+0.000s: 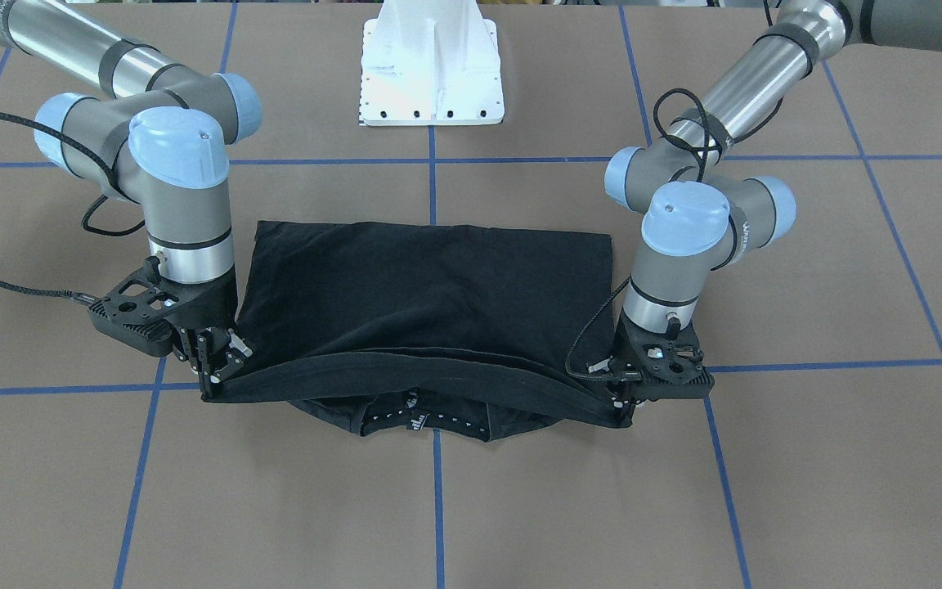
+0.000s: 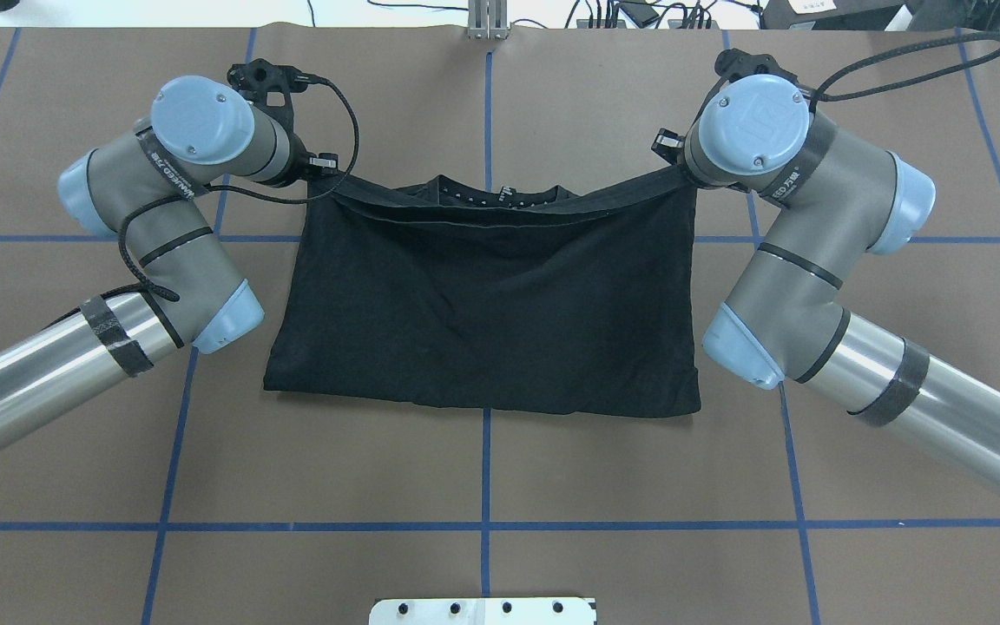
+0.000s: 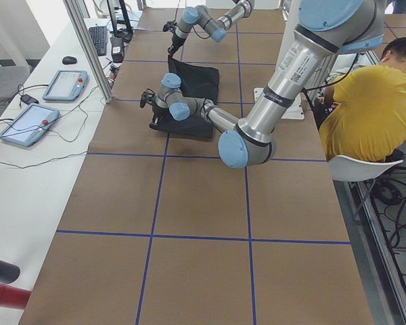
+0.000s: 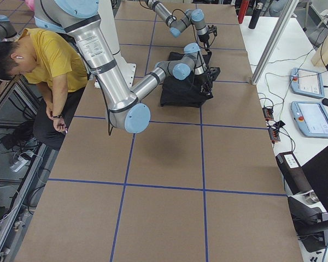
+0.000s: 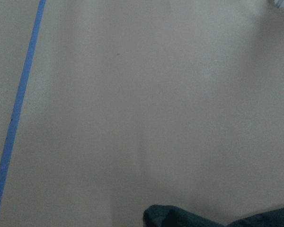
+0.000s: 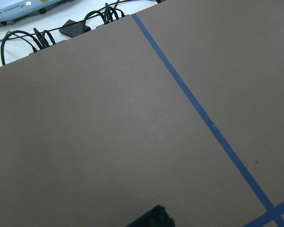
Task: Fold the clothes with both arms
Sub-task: 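Lay the hem down at the collar with both grippers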
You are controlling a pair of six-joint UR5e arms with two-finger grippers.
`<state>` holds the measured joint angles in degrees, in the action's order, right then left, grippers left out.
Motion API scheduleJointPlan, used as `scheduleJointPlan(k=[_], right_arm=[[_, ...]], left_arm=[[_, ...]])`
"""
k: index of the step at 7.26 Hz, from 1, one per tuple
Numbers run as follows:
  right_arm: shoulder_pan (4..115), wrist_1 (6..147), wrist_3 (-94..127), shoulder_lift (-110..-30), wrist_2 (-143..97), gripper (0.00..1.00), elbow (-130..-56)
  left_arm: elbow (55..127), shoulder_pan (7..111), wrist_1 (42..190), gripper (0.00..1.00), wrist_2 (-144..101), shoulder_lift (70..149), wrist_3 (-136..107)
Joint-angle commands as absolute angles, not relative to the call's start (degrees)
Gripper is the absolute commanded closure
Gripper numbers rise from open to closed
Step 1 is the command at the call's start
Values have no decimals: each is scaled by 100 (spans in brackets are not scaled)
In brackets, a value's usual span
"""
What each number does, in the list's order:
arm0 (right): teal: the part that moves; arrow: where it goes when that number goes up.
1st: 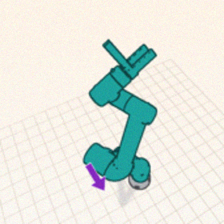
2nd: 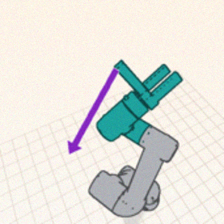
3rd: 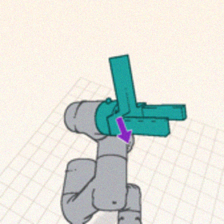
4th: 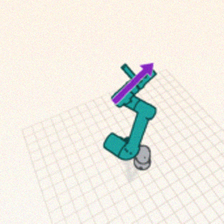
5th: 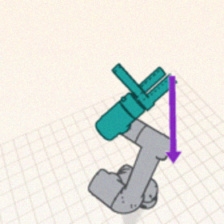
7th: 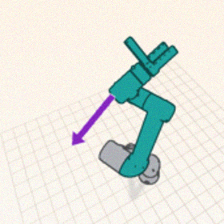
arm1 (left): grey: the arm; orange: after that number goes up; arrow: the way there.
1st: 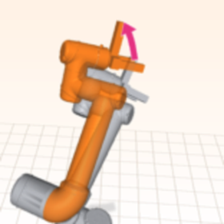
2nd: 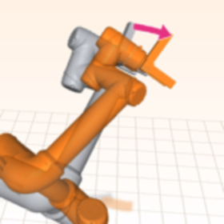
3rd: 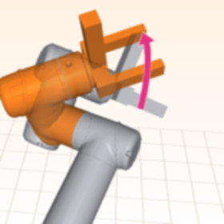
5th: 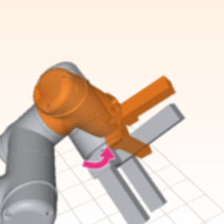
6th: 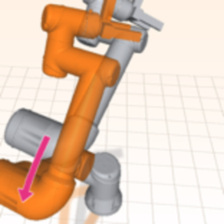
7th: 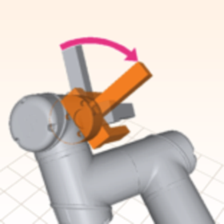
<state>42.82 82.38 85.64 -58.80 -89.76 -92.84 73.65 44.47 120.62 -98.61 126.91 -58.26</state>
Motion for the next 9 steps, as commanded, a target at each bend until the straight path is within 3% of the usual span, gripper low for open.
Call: scheduleJointPlan(k=[1, 2, 3, 4, 6, 9], right_arm=[[4167, 8218, 8446, -5950, -8974, 100, -9229], [4131, 8218, 8403, -5941, -8974, 100, -9229], [4131, 8218, 8254, -5933, -8991, 53, -9229], [4166, 8226, 7914, -5915, -9087, 1, -9281], [4525, 8209, 7237, -5941, -9980, 0, -9377], [4509, 8200, 7032, -6300, -10150, 0, -9990]], left_arm=[[7128, 4439, 12252, 100, -9870, 12709, -5714], [7128, 4456, 12252, 93, -9870, 12735, -5374], [7145, 4500, 12261, 1, -9879, 12735, -5040], [7215, 4631, 12278, 0, -9966, 12744, -4766], [7652, 4894, 12252, 0, -10780, 12605, -4212], [9512, 4826, 12278, 0, -11125, 11088, -4227]])
